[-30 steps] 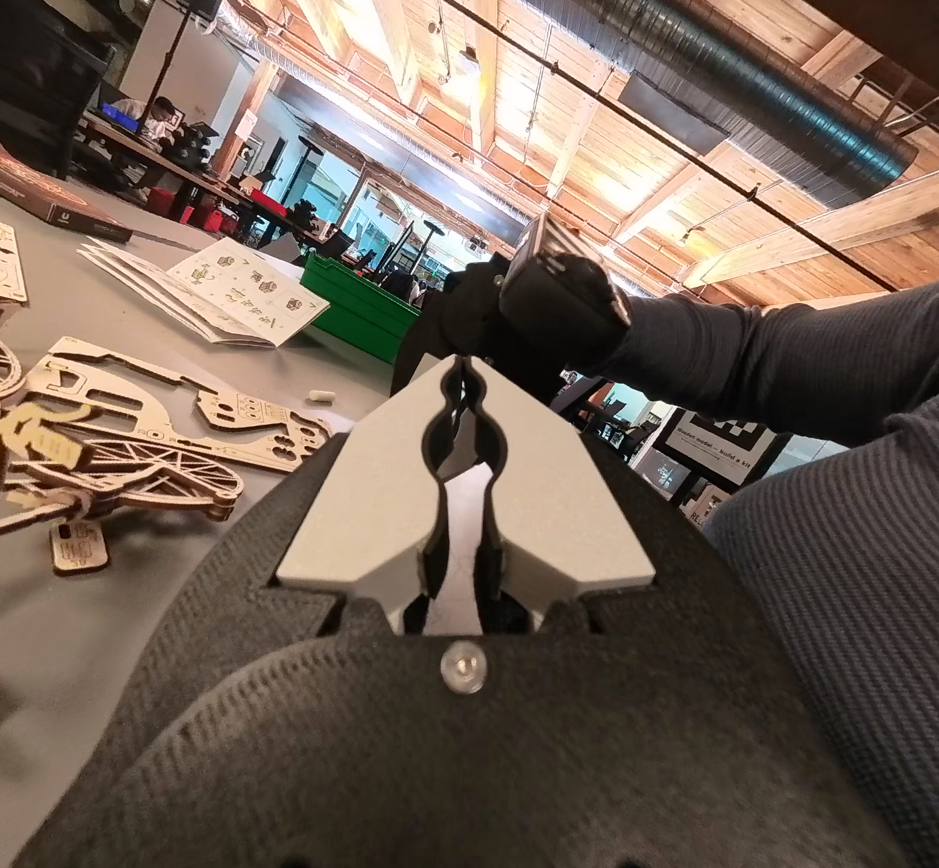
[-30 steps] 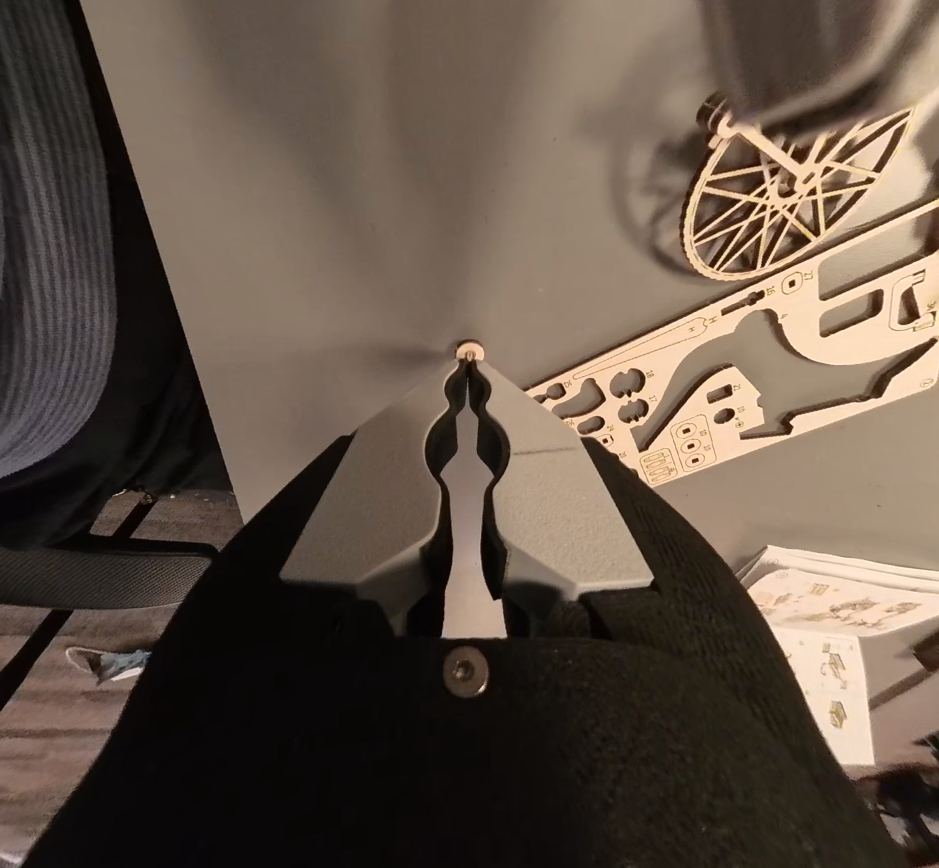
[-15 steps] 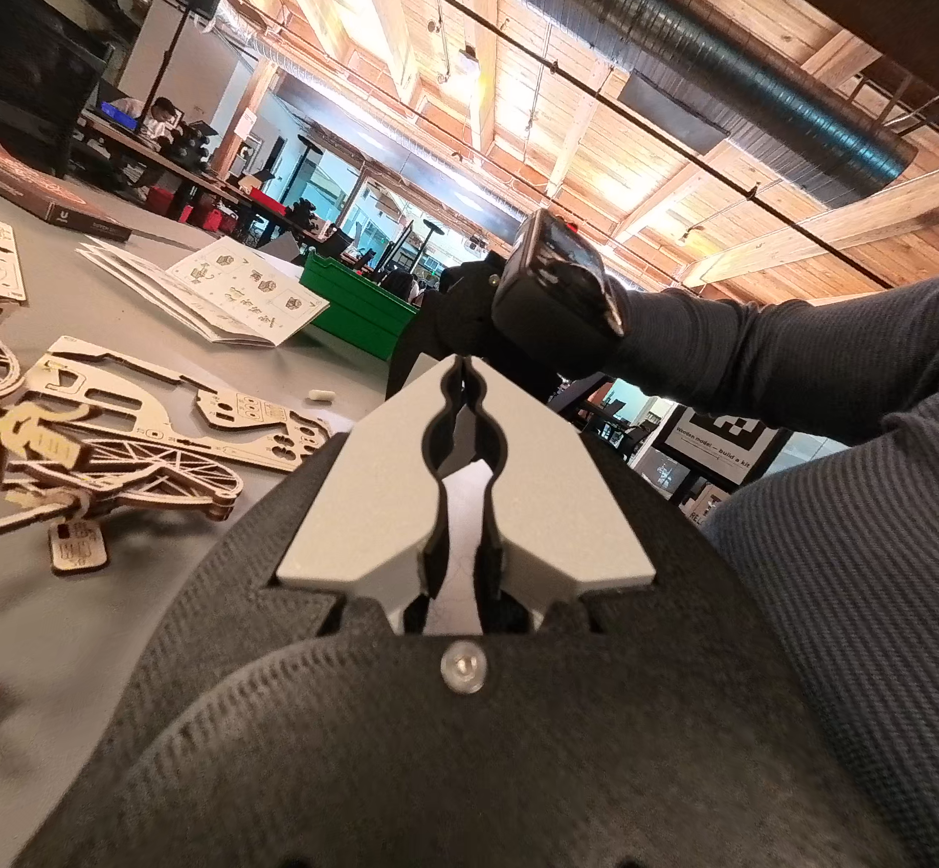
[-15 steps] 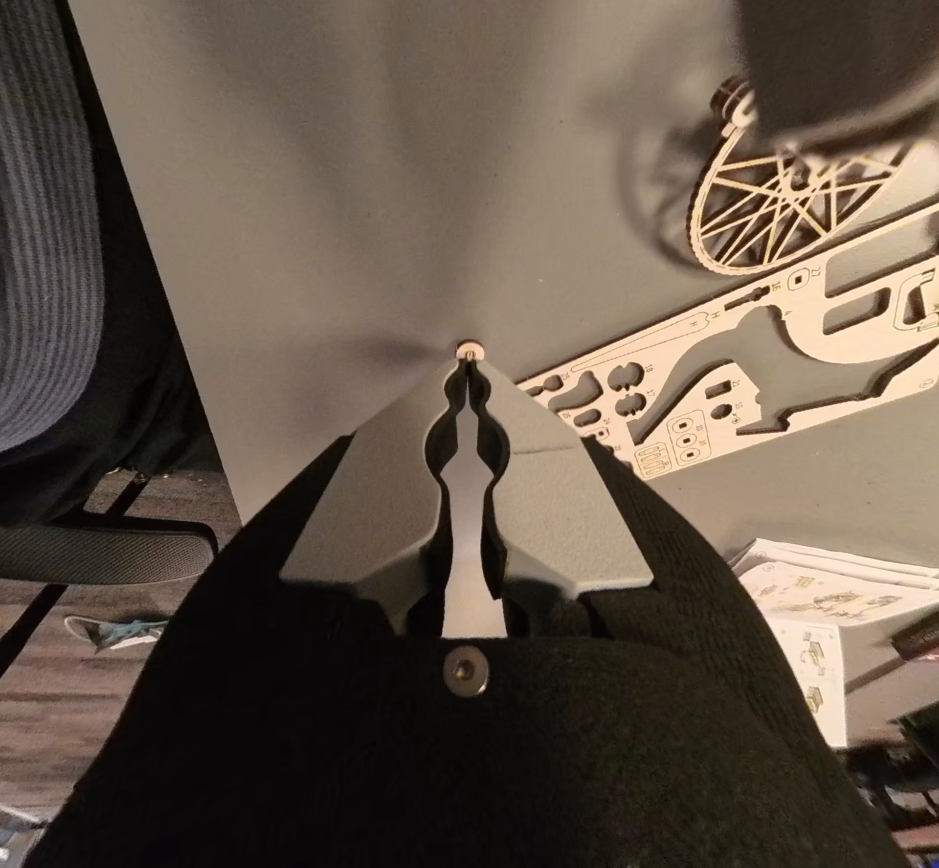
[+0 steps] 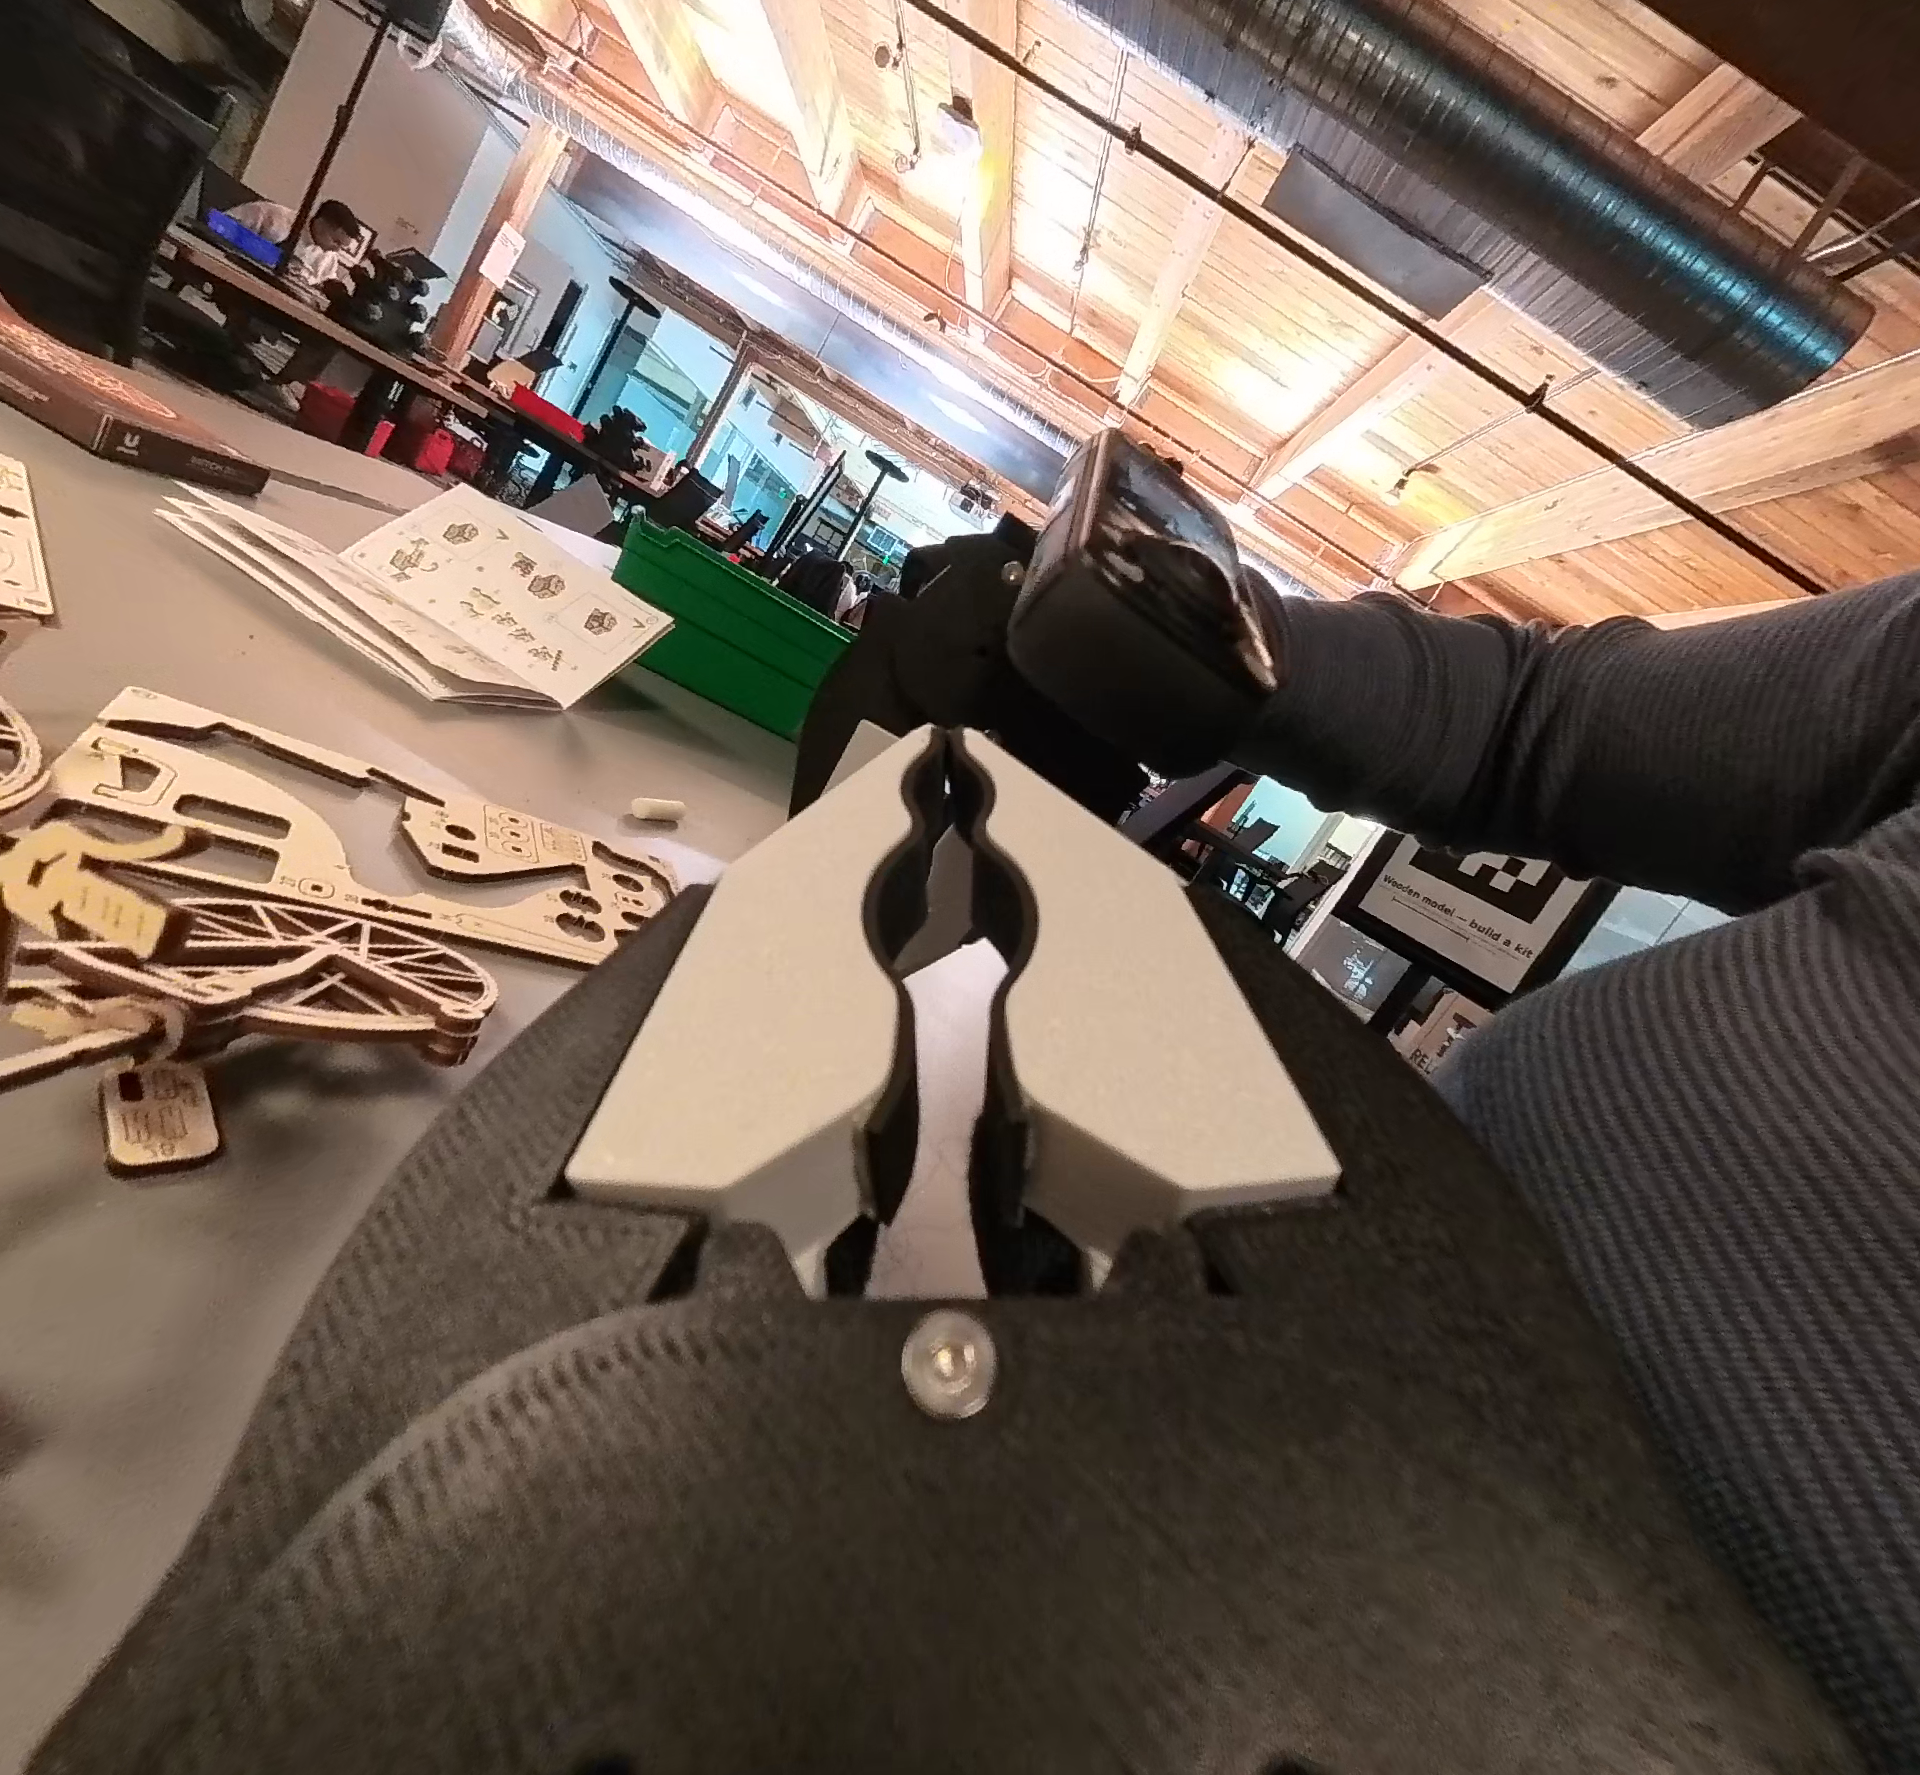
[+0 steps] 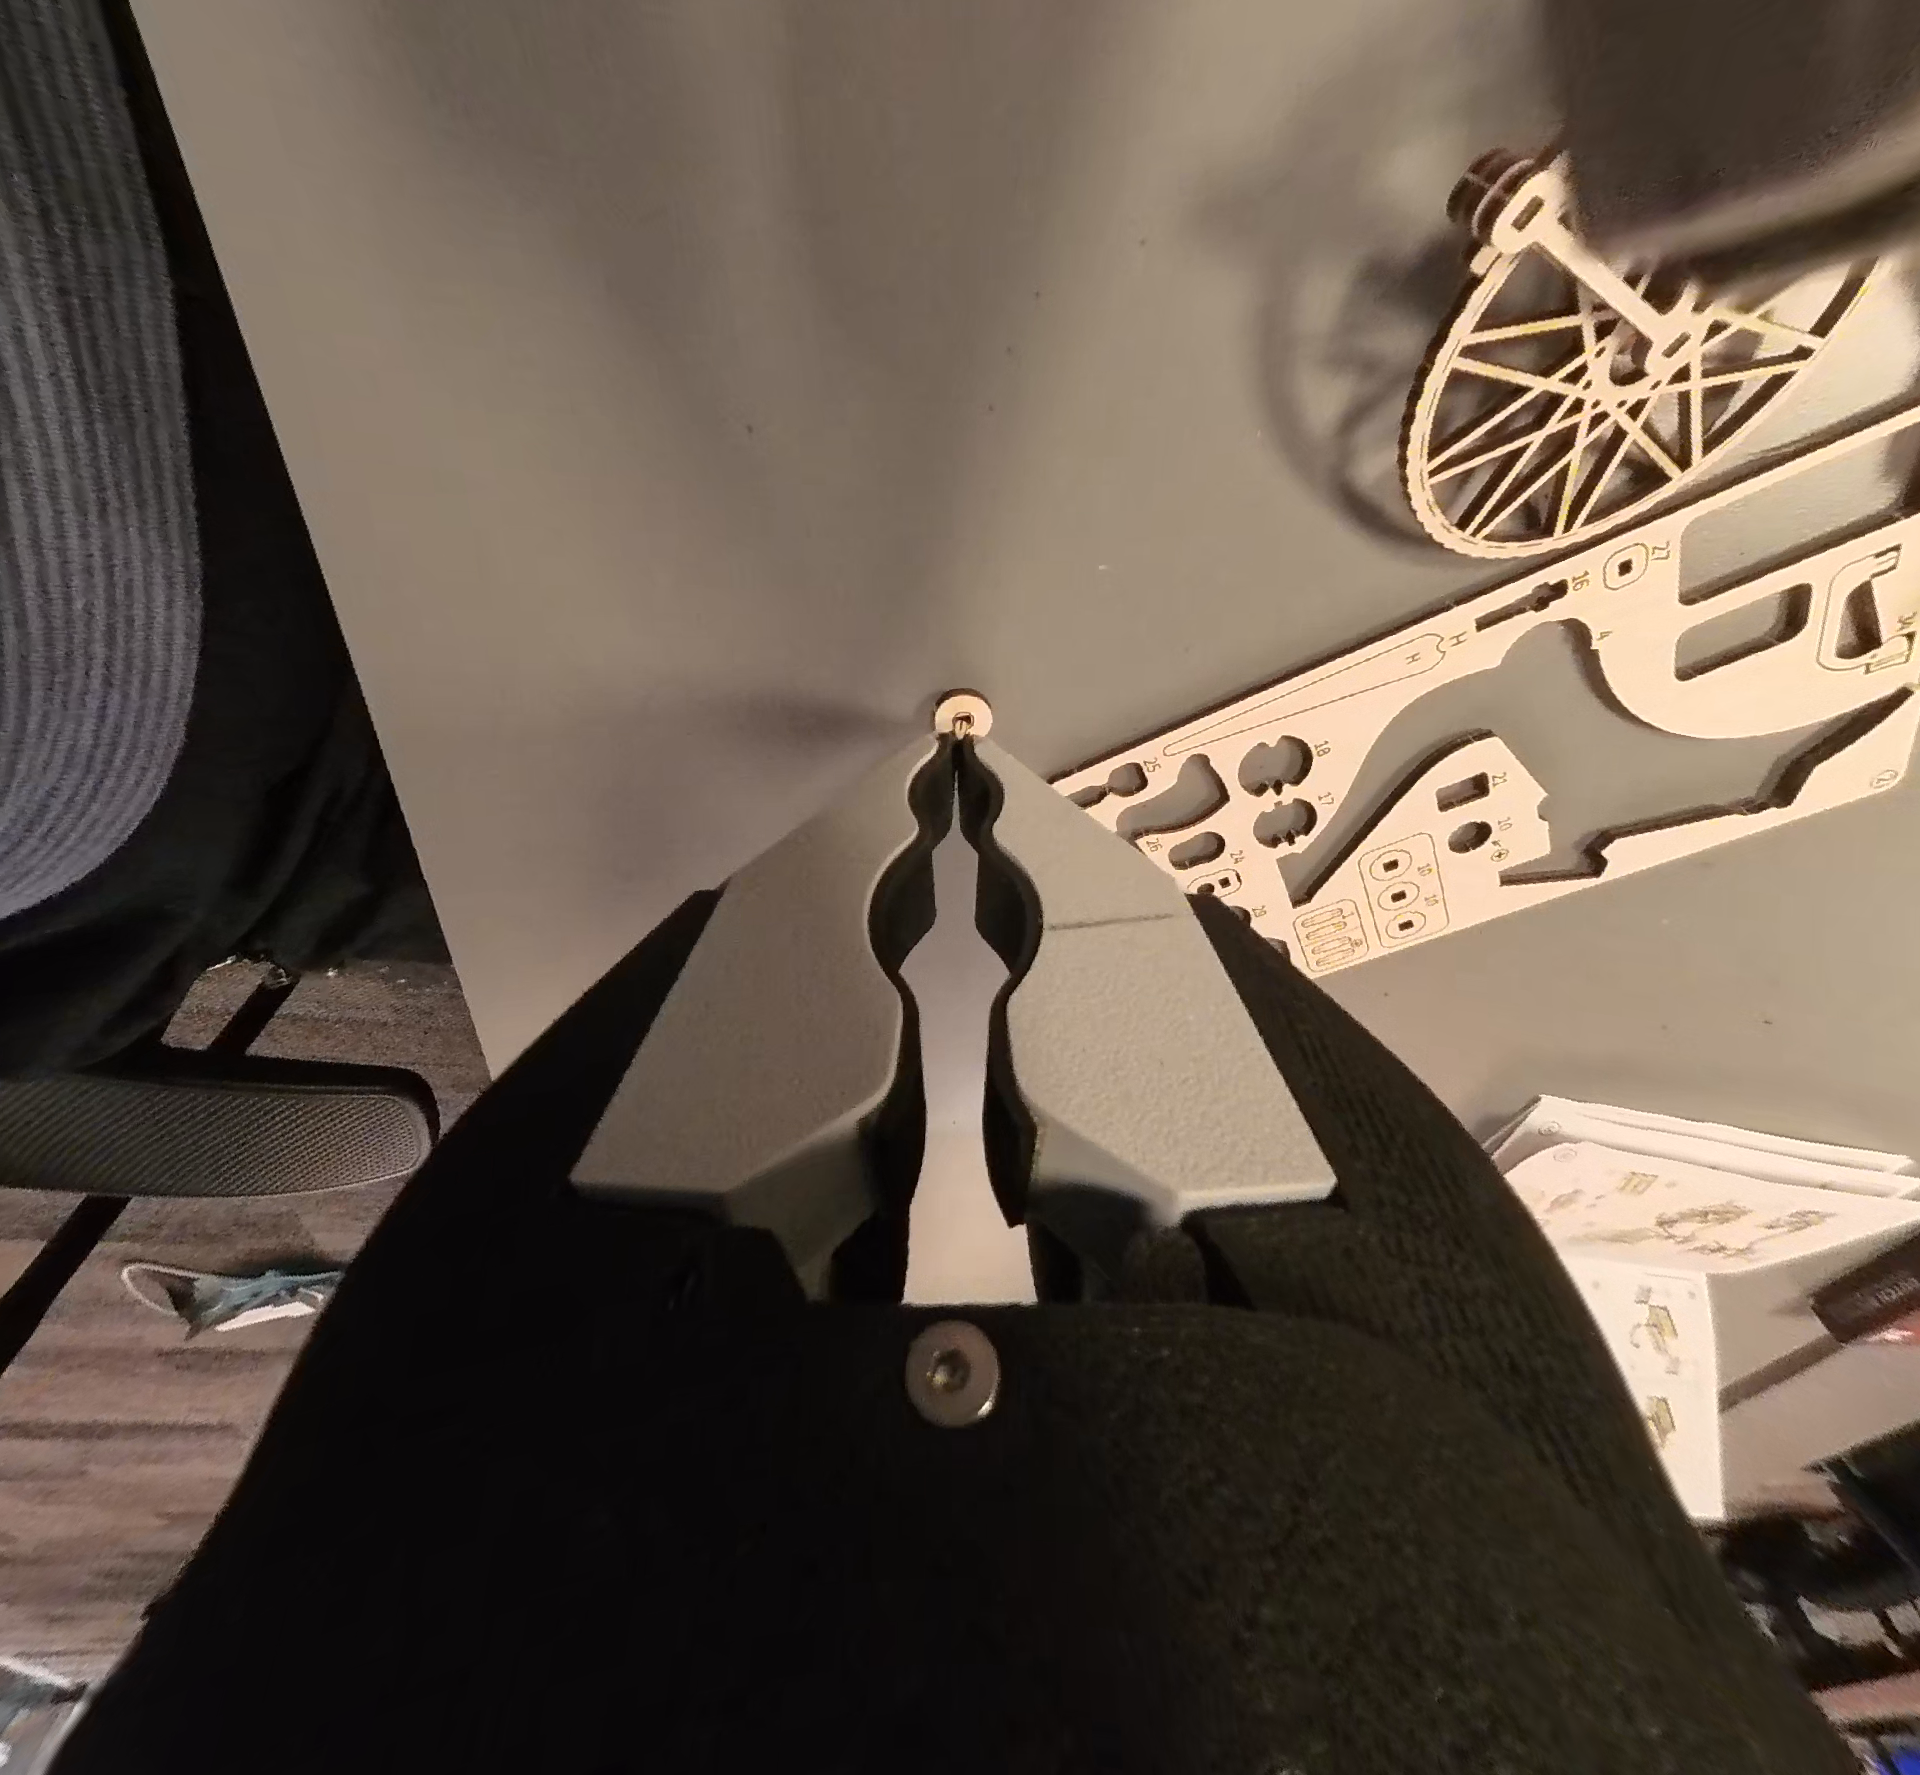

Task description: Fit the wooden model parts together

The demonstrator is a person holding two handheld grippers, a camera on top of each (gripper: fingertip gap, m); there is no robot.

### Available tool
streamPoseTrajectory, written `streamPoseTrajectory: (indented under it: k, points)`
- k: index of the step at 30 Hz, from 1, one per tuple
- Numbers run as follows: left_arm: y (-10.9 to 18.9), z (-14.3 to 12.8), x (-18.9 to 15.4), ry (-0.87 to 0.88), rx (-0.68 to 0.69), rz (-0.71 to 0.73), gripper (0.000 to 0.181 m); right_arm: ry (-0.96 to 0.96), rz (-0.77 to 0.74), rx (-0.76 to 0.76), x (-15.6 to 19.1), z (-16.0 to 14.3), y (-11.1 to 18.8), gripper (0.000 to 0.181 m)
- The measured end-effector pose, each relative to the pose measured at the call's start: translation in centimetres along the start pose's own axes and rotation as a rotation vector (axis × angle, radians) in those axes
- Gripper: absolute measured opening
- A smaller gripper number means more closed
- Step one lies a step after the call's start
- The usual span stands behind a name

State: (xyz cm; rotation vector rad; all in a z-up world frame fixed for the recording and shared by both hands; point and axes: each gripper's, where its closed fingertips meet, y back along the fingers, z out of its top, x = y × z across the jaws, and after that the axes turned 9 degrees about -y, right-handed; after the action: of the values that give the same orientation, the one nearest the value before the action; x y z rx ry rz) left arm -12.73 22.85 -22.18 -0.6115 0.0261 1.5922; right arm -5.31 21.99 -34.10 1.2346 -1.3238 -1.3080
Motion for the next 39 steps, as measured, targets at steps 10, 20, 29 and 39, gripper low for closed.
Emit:
streamPoseTrajectory:
  k: [10,20,29,39]
  points:
    - [0.0,0.0,0.0,0.0,0.001,-0.001,0.0,0.0,-0.003,-0.003,0.0,0.1,0.0,0.0]
    - [0.0,0.0,0.0,0.001,0.001,-0.003,0.0,-0.003,0.001,0.001,0.0,0.1,-0.1,0.0]
    - [0.0,0.0,-0.1,0.002,0.0,-0.002,0.0,-0.006,0.0,0.013,-0.2,-0.2,-0.1,0.0]
    - [0.7,1.2,0.6,-0.07,-0.06,0.082,0.0,-0.008,-0.238,-0.492,-2.6,3.9,8.7,0.0]
